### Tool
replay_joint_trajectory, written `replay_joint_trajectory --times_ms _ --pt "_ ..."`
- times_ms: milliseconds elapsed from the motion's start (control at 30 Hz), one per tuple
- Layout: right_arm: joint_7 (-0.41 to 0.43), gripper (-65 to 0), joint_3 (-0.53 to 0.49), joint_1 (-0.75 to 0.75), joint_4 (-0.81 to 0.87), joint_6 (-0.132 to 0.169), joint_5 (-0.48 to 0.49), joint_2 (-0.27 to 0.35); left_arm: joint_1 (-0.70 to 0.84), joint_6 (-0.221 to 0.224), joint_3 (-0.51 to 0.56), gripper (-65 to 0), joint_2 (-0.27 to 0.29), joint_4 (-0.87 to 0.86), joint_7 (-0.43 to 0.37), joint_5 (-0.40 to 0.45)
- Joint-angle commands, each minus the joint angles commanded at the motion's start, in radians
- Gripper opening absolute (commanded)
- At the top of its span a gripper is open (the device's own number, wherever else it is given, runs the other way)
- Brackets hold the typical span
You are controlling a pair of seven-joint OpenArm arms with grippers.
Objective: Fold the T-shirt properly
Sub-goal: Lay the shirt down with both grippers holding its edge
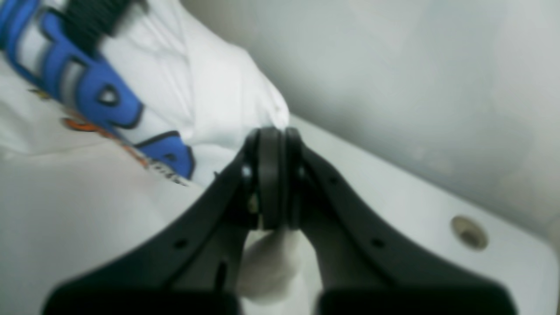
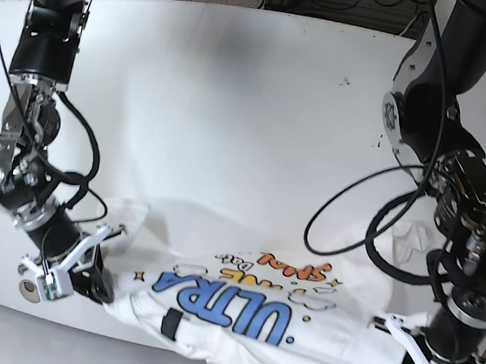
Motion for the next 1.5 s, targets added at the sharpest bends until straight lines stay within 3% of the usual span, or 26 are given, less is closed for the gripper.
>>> replay_joint_trajectory --times_ms 233,600,833,1500 --pt "0.003 -65.0 0.035 -0.149 0.018 0.000 -0.003 -0.038 0.242 -0.002 0.000 -65.0 0.018 0.000 -0.021 -0.002" --pt "0.005 -65.0 0.071 -0.304 0.040 0.000 -0.003 -0.040 0.532 -0.005 -0.054 -65.0 0.044 0.000 -0.029 -0.002" --pt "0.005 -65.0 0.071 -0.396 0.057 -0.005 -0.003 -0.041 0.657 -0.072 -0.095 -65.0 0.043 -0.002 -0.029 0.000" --pt "0.006 -65.0 0.072 -0.546 0.086 -0.009 -0.005 -0.114 0.931 -0.151 -0.117 -65.0 0.037 -0.002 -0.031 0.005"
